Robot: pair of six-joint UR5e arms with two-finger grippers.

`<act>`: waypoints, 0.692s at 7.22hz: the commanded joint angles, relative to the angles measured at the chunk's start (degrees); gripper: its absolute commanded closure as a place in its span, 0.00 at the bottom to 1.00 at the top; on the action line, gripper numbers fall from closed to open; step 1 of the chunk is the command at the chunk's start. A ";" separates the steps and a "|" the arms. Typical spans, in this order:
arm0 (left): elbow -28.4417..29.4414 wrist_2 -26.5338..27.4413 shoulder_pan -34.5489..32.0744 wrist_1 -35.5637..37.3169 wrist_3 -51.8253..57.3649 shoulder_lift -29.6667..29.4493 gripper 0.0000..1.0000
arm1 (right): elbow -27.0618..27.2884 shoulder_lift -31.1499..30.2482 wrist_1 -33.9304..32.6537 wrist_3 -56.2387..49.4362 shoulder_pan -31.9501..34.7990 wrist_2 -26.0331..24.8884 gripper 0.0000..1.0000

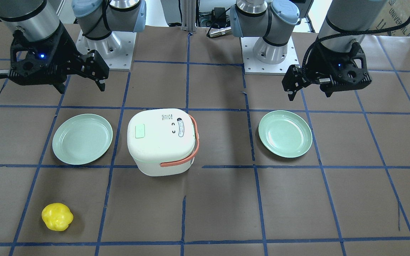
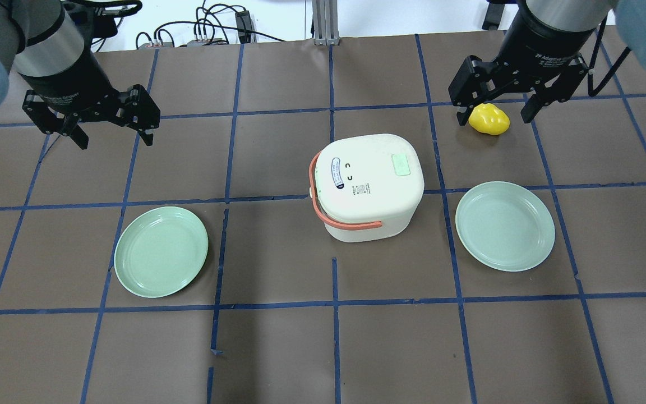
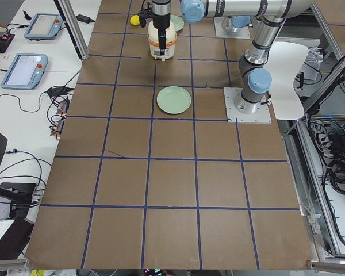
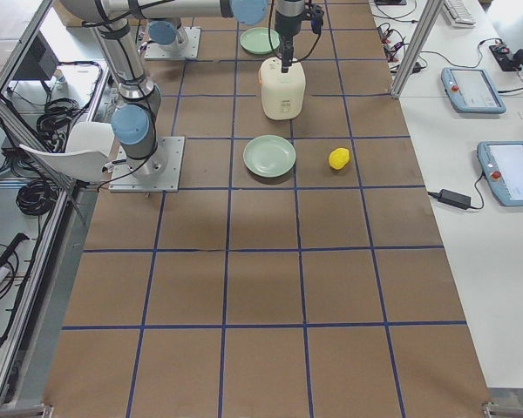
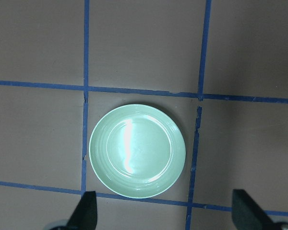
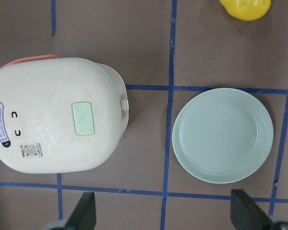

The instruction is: Press rice cooker button

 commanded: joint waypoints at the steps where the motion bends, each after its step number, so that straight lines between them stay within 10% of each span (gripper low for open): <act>1: 0.00 0.02 0.00 0.00 0.00 0.00 0.00 | 0.02 0.05 -0.25 0.00 0.00 0.04 0.00; 5: 0.00 0.02 0.00 0.00 0.00 0.00 0.00 | 0.28 0.14 -0.68 0.00 0.00 0.04 0.00</act>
